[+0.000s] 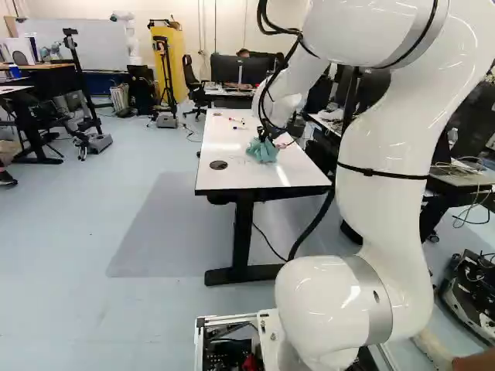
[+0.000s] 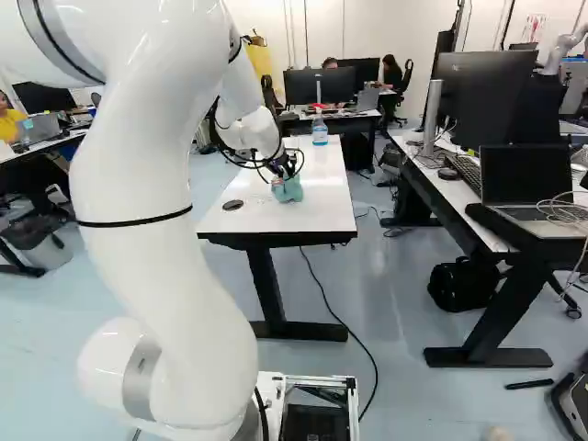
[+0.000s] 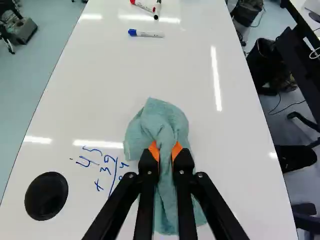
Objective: Clean the table with the green towel
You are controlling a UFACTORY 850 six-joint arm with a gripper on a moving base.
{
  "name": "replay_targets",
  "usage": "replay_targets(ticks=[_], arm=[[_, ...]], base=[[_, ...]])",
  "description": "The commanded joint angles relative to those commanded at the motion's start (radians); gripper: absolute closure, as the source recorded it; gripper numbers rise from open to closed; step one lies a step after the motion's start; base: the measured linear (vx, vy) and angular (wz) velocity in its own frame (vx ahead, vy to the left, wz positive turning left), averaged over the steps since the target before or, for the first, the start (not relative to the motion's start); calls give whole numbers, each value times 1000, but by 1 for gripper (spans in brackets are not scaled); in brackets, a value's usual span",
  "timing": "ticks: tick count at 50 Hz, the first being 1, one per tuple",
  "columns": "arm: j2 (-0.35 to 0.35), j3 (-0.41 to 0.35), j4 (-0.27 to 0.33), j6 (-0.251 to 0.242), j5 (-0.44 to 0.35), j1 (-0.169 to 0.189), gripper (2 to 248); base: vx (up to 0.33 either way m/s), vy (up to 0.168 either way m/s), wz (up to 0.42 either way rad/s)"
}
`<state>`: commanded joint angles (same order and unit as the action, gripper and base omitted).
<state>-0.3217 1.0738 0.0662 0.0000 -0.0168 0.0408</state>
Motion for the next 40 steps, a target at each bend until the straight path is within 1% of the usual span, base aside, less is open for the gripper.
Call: replay_targets(ticks=[24, 40], arm=[[-13, -45, 0, 0, -96, -3, 204], [-31, -60, 0, 0, -104, -3, 204]], base=[[0, 0, 0], [0, 0, 0]])
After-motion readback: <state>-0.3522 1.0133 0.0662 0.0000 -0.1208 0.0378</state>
